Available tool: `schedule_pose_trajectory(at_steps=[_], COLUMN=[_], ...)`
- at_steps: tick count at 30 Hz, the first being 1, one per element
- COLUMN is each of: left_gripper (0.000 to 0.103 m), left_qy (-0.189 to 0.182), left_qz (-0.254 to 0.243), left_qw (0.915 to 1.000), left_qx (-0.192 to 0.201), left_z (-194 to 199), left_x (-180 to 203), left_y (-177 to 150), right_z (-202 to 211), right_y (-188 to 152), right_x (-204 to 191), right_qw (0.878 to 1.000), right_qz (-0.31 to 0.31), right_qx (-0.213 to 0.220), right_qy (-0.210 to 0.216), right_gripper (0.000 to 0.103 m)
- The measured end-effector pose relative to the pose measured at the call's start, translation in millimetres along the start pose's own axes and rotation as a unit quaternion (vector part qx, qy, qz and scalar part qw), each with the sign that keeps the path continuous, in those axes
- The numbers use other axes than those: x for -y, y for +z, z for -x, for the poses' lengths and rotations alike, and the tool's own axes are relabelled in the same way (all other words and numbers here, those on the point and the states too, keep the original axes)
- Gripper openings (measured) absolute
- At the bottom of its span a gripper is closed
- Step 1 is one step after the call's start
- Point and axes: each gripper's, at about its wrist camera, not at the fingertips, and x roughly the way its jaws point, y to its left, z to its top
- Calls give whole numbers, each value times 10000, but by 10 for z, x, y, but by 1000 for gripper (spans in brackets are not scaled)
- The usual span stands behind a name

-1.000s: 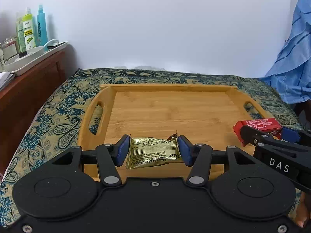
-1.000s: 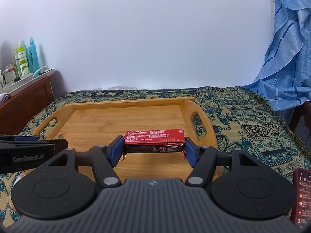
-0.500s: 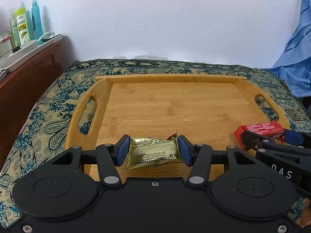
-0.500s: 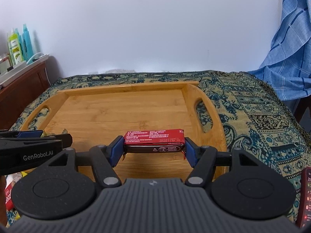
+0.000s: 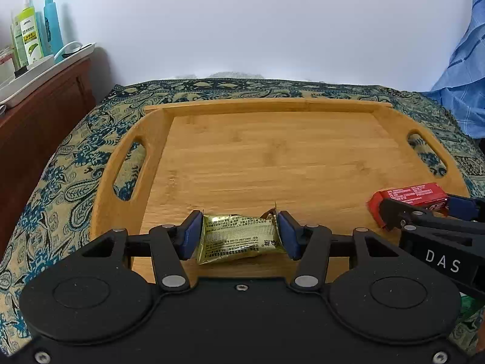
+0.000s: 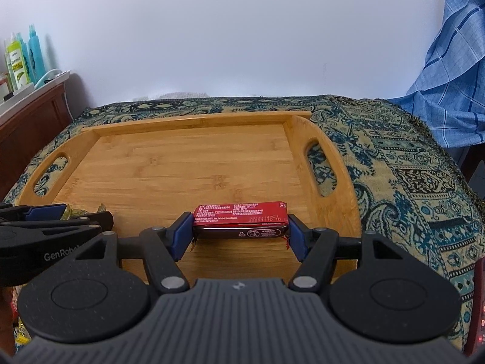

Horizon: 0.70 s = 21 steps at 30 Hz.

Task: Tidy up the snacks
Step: 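Carry the gold packet and red bar onto the wooden tray with both tools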

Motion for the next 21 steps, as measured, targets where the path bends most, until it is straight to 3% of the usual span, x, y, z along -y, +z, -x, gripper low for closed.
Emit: schedule_pose_trajectory(at_steps=[21], left_gripper=[57], left_qy=[25], left_qz=[-118], left_qw=[9999], left_qx=[42], left_z=[-23], left_x=[29], left_y=[-7], right_z=[-56], right_y=[-24], right_x=[-33], right_qw=[10000], right_qz=[40], right_qx=[-78], right_qy=[-26], right_gripper=[69])
